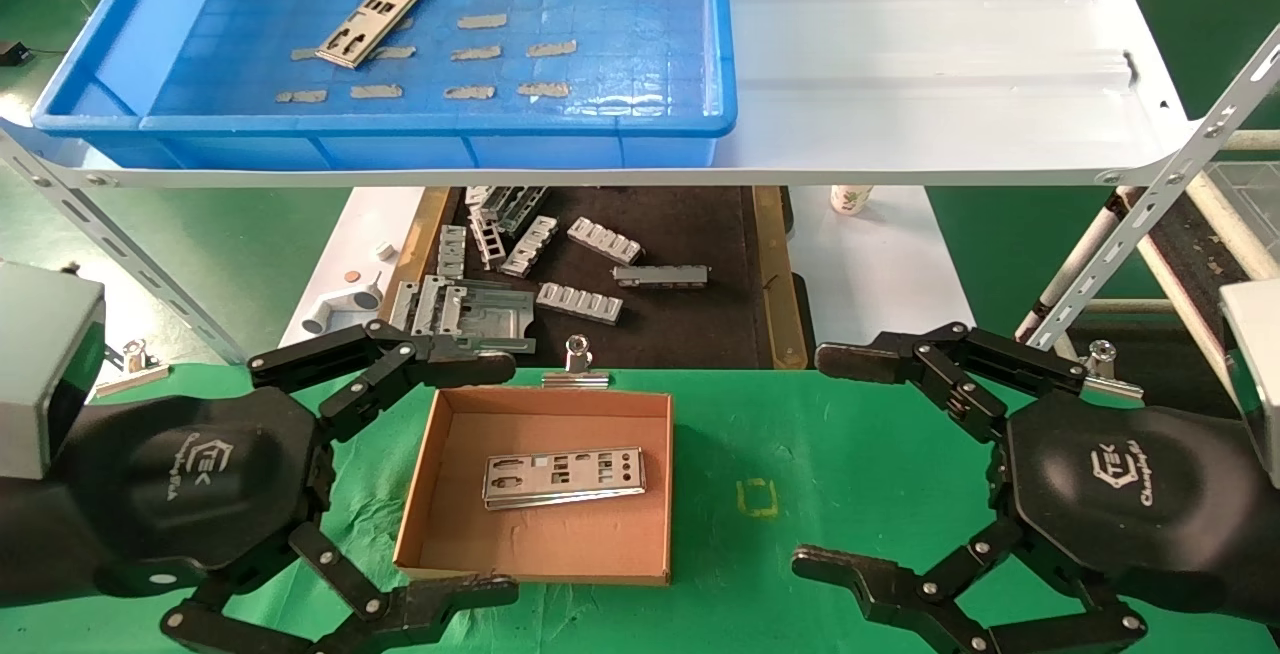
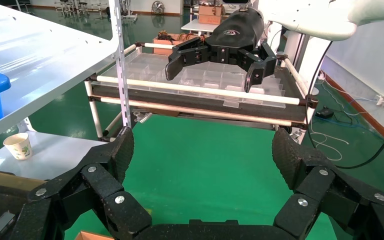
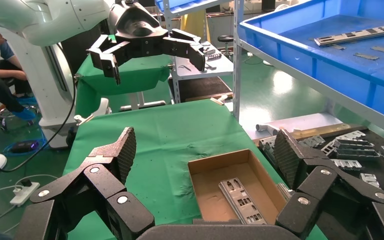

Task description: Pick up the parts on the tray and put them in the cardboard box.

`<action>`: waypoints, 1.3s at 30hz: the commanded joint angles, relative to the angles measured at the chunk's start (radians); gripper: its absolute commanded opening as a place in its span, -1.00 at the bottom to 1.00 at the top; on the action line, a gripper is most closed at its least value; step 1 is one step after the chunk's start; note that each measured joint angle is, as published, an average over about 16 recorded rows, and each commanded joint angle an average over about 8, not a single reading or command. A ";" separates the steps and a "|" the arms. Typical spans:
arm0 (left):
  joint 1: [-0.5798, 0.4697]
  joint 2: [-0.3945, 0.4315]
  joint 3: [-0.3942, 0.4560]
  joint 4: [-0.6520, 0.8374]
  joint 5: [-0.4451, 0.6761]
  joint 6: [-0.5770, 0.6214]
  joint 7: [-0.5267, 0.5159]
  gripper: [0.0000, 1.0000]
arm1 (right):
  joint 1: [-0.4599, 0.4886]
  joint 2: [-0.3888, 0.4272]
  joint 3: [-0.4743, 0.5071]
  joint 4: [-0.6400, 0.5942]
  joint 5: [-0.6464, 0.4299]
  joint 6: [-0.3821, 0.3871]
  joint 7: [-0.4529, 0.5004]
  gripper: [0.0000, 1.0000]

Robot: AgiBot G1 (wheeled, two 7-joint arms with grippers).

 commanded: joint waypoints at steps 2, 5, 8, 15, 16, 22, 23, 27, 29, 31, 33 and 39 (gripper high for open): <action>0.000 0.000 0.000 0.000 0.000 0.000 0.000 1.00 | 0.000 0.000 0.000 0.000 0.000 0.000 0.000 1.00; 0.000 0.000 0.000 0.000 0.000 0.000 0.000 1.00 | 0.000 0.000 0.000 0.000 0.000 0.000 0.000 1.00; 0.000 0.000 0.000 0.000 0.000 0.000 0.000 1.00 | 0.000 0.000 0.000 0.000 0.000 0.000 0.000 1.00; 0.000 0.000 0.000 0.000 0.000 0.000 0.000 1.00 | 0.000 0.000 0.000 0.000 0.000 0.000 0.000 1.00; 0.000 0.000 0.000 0.000 0.000 0.000 0.000 1.00 | 0.000 0.000 0.000 0.000 0.000 0.000 0.000 1.00; 0.000 0.000 0.000 0.000 0.000 0.000 0.000 1.00 | 0.000 0.000 0.000 0.000 0.000 0.000 0.000 1.00; 0.000 0.000 0.000 0.000 0.000 0.000 0.000 1.00 | 0.000 0.000 0.000 0.000 0.000 0.000 0.000 1.00; 0.000 0.000 0.000 0.000 0.000 0.000 0.000 1.00 | 0.000 0.000 0.000 0.000 0.000 0.000 0.000 1.00; 0.000 0.000 0.000 0.000 0.000 0.000 0.000 1.00 | 0.000 0.000 0.000 0.000 0.000 0.000 0.000 1.00; 0.000 0.000 0.000 0.000 0.000 0.000 0.000 1.00 | 0.000 0.000 0.000 0.000 0.000 0.000 0.000 1.00; 0.000 0.000 0.000 0.000 0.000 0.000 0.000 1.00 | 0.000 0.000 0.000 0.000 0.000 0.000 0.000 1.00; 0.000 0.000 0.000 0.000 0.000 0.000 0.000 1.00 | 0.000 0.000 0.000 0.000 0.000 0.000 0.000 1.00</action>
